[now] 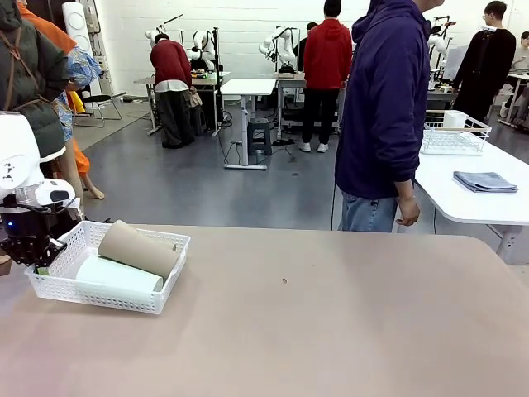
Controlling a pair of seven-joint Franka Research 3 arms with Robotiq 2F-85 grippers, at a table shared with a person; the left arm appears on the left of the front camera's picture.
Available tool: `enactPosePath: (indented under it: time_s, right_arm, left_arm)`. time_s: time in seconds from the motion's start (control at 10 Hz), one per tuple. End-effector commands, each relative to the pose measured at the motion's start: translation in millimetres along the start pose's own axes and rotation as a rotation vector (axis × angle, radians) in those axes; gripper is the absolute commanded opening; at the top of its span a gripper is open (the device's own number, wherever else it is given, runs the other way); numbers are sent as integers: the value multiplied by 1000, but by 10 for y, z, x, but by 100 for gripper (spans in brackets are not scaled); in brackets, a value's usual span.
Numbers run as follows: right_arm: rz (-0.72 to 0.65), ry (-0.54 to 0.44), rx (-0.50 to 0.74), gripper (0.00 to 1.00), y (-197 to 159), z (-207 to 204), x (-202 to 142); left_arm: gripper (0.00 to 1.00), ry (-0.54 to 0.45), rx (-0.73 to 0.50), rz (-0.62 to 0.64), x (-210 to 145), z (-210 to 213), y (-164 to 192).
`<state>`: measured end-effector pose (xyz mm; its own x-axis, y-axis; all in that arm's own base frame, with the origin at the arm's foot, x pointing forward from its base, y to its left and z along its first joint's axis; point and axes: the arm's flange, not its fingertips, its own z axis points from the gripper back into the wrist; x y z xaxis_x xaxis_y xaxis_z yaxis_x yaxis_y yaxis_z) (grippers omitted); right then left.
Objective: Clean and organize the cups into the basket.
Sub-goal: Move the Organizing basket back to the left side of the table.
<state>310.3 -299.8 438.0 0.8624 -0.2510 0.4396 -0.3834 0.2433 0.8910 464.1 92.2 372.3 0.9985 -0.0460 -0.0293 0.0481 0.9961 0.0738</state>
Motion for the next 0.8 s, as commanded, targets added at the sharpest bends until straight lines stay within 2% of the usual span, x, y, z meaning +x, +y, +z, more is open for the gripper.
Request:
enactPosePath:
  time_s: [0.0,0.7]
  right_arm:
    - [1,-1,-8,100,-4,-5,7]
    - [1,-1,-8,100,-4,-5,7]
  left_arm:
    - [4,-40,17,-11,-3,-80,146]
    - [4,-8,3,33,46,-192,426]
